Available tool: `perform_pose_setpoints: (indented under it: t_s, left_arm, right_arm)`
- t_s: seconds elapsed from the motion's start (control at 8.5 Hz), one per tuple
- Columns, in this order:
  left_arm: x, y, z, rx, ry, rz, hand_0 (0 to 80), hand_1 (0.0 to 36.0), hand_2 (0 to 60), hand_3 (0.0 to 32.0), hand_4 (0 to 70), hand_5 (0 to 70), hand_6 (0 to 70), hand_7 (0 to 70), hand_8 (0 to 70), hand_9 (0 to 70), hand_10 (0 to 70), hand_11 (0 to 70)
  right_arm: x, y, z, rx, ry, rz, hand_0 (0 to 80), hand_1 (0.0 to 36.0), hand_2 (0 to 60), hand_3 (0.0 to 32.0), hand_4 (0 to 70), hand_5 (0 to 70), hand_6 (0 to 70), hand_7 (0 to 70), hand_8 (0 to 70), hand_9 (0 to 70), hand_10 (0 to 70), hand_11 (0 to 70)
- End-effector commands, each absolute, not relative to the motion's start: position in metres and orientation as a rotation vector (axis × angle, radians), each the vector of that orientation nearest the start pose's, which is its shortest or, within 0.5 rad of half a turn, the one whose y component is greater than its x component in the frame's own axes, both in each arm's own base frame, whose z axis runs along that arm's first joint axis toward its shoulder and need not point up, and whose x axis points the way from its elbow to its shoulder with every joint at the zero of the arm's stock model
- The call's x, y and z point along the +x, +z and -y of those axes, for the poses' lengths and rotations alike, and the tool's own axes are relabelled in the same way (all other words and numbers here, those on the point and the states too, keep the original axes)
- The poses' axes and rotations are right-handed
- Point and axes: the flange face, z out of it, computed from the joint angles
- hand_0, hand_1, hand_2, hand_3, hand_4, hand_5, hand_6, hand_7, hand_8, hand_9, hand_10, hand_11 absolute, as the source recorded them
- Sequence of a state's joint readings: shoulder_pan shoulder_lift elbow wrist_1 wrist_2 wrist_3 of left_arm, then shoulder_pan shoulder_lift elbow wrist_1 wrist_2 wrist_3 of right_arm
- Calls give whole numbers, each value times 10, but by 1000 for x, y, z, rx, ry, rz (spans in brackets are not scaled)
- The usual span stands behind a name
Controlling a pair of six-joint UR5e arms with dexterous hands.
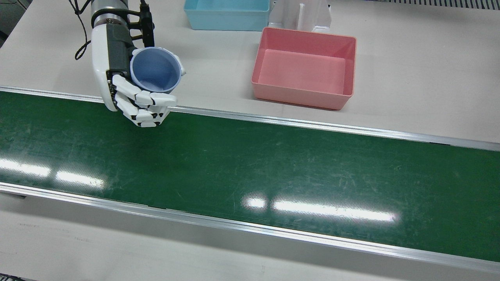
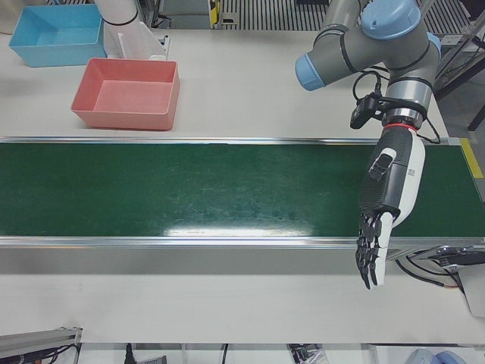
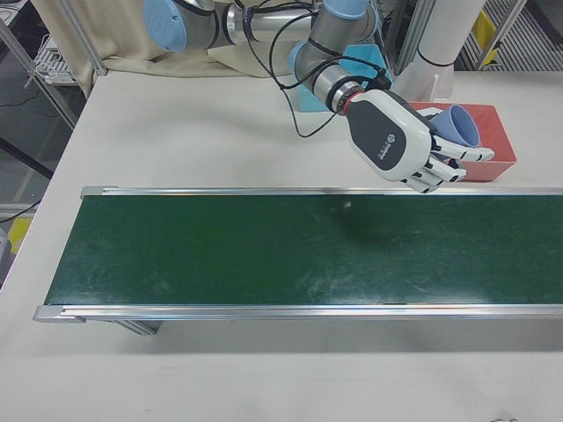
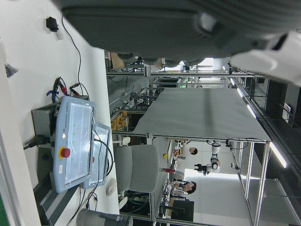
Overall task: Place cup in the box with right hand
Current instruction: 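Carry the held cup with the right hand down over the pink box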
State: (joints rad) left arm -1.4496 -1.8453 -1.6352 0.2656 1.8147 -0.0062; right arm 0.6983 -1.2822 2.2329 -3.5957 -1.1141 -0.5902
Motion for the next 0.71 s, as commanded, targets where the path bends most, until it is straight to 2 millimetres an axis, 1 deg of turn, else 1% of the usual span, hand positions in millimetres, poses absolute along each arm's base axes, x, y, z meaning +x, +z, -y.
perform_pose_setpoints:
  t_s: [0.0, 0.12, 0.24, 0.35, 0.47, 0.59]
  left_arm:
    - [-37, 534, 598, -375, -1949, -2094, 0, 0, 0, 0, 0, 0, 0, 0, 0, 0, 0, 0]
    - [-37, 534, 598, -375, -1949, -2094, 0, 0, 0, 0, 0, 0, 0, 0, 0, 0, 0, 0]
    - [-37, 534, 598, -377, -1950, -2095, 0, 0, 0, 0, 0, 0, 0, 0, 0, 0, 0, 0]
    - [-37, 533, 598, -375, -1947, -2096, 0, 0, 0, 0, 0, 0, 0, 0, 0, 0, 0, 0]
    - [-36, 534, 598, -377, -1948, -2094, 0, 0, 0, 0, 0, 0, 0, 0, 0, 0, 0, 0]
    - [-37, 534, 598, -375, -1949, -2094, 0, 0, 0, 0, 0, 0, 0, 0, 0, 0, 0, 0]
  right_arm:
    - [-349, 262, 332, 293, -1609, -3303, 766, 360, 600, 0, 108, 241, 355, 700, 582, 700, 409, 613]
    - [-375, 263, 303, 368, -1613, -3329, 747, 360, 600, 0, 98, 240, 353, 700, 575, 700, 405, 607]
    - [-391, 268, 283, 417, -1635, -3338, 762, 360, 600, 0, 104, 240, 355, 700, 575, 700, 408, 611]
    - [-404, 276, 270, 400, -1645, -3386, 759, 360, 600, 0, 106, 241, 356, 700, 577, 700, 411, 616]
    - [-427, 292, 263, 386, -1680, -3430, 668, 360, 600, 0, 87, 234, 347, 700, 569, 700, 403, 603]
    - [-451, 312, 259, 387, -1735, -3452, 619, 360, 600, 0, 55, 226, 332, 700, 553, 700, 387, 581]
